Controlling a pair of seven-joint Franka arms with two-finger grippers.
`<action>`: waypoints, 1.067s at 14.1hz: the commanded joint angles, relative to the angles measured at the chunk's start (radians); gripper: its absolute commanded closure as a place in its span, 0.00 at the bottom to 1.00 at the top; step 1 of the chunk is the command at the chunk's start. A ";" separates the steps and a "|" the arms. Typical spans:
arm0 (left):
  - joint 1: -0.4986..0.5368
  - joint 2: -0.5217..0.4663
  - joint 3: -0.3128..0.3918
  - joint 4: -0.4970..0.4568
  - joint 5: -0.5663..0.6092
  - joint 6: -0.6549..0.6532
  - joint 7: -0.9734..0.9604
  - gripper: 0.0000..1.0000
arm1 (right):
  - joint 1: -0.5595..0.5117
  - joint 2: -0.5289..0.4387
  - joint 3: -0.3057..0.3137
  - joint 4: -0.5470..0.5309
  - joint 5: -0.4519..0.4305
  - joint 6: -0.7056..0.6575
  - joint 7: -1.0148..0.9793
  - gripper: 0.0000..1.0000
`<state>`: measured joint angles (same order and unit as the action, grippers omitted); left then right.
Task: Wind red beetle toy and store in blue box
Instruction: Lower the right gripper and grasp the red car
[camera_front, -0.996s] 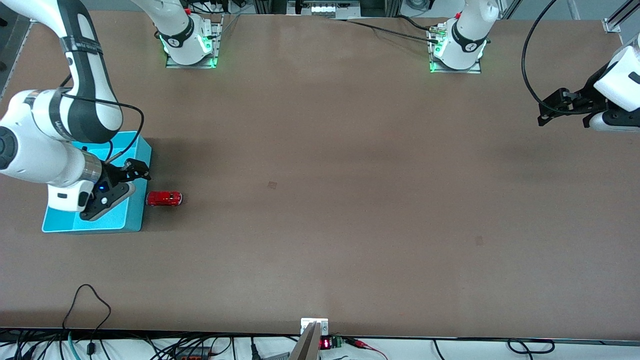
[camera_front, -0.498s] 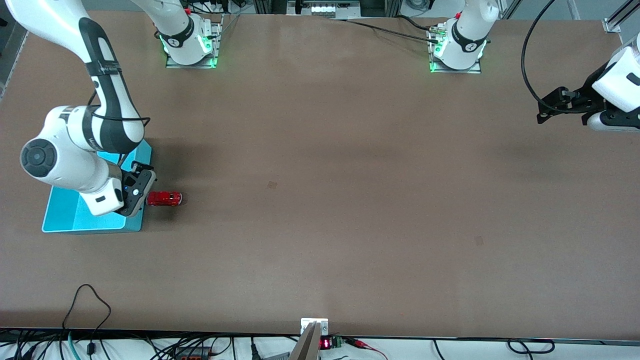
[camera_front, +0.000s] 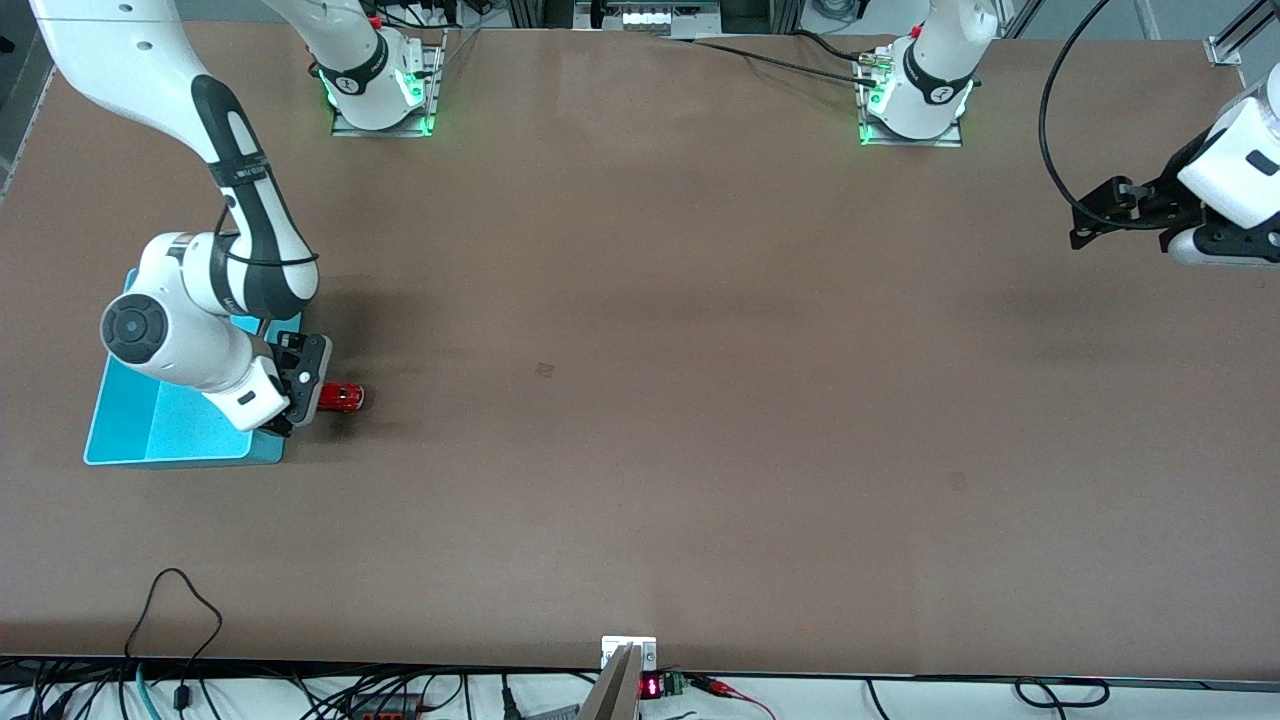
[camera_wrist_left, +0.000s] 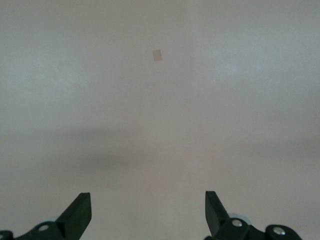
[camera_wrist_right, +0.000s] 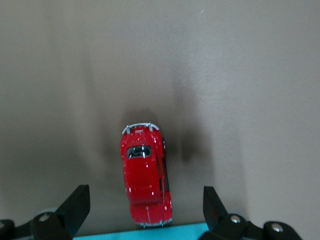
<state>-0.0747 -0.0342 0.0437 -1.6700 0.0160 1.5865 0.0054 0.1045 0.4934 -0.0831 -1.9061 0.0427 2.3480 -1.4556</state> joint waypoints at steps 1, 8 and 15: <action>-0.010 0.020 0.001 0.042 -0.002 -0.016 -0.013 0.00 | 0.003 0.004 -0.001 -0.036 -0.011 0.066 -0.040 0.00; -0.010 0.022 -0.015 0.044 -0.002 -0.017 -0.018 0.00 | 0.020 0.036 0.000 -0.080 -0.009 0.154 -0.040 0.00; -0.010 0.022 -0.015 0.045 -0.002 -0.016 -0.018 0.00 | 0.021 0.042 -0.001 -0.091 -0.018 0.194 -0.041 0.37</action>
<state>-0.0829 -0.0267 0.0317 -1.6532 0.0161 1.5869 0.0027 0.1227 0.5408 -0.0817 -1.9785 0.0364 2.5122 -1.4797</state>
